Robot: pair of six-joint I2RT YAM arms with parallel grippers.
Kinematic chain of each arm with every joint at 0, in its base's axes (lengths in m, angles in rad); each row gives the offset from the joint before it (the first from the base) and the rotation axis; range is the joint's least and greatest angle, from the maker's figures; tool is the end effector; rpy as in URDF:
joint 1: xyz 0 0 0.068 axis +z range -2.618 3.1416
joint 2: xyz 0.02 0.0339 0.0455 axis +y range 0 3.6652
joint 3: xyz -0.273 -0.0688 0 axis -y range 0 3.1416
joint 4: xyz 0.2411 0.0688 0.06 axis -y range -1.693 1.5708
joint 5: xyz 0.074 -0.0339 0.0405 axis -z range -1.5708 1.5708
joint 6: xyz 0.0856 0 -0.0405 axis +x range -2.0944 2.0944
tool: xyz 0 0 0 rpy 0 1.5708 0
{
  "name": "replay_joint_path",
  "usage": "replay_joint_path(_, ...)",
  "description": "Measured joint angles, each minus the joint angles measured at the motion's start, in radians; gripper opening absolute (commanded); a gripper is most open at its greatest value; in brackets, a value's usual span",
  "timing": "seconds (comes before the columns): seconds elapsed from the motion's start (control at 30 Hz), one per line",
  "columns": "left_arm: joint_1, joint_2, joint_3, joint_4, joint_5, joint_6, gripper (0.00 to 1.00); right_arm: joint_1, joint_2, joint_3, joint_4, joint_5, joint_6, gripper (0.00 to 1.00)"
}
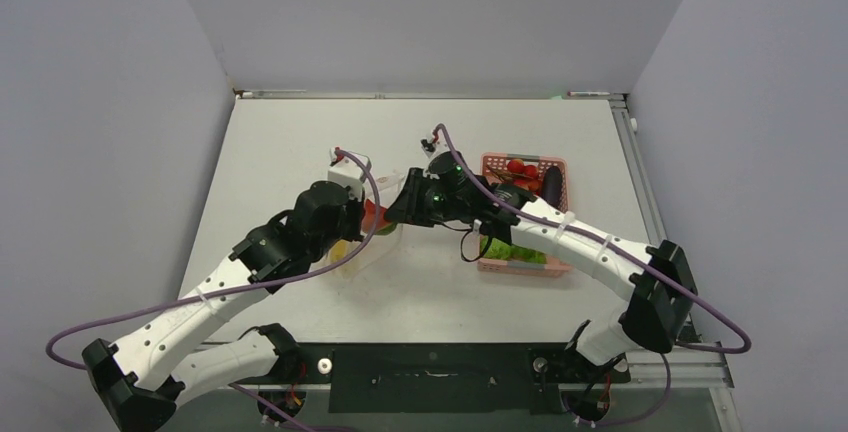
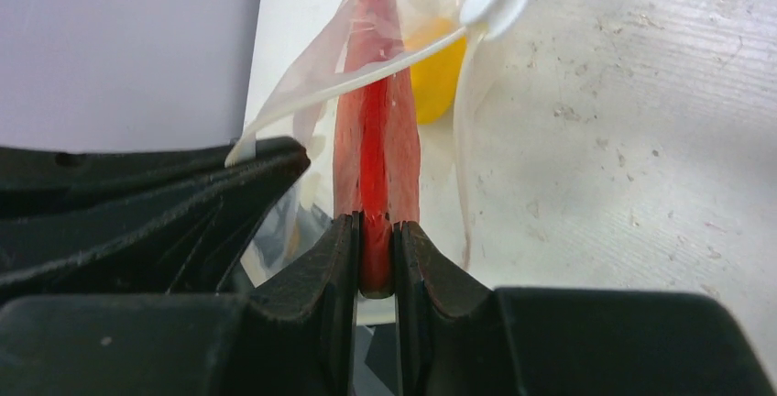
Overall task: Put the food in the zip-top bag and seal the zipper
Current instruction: Place the fake fruit in the zipper food storage bag.
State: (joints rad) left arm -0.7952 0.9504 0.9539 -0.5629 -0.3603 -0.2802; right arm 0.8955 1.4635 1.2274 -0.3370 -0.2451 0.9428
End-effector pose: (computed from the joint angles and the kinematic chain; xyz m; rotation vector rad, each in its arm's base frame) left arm 0.1845 -0.1451 0.3147 0.3286 2.0757 -0.2659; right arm 0.2158 0.3027 0.3017 -0.1057 2.4360 1.2356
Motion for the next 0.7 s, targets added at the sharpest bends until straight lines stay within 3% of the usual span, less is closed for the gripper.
replay_joint_path(0.23, 0.0, -0.014, -0.002, 0.009, 0.002, 0.0, 0.0, 0.064, 0.115, 0.105, 0.0, 0.125, 0.005, 0.05)
replay_joint_path(0.7, 0.028, -0.026, -0.013, 0.029, 0.04, -0.017, 0.0, 0.138, 0.183, 0.11, 0.057, 0.337, 0.088, 0.05)
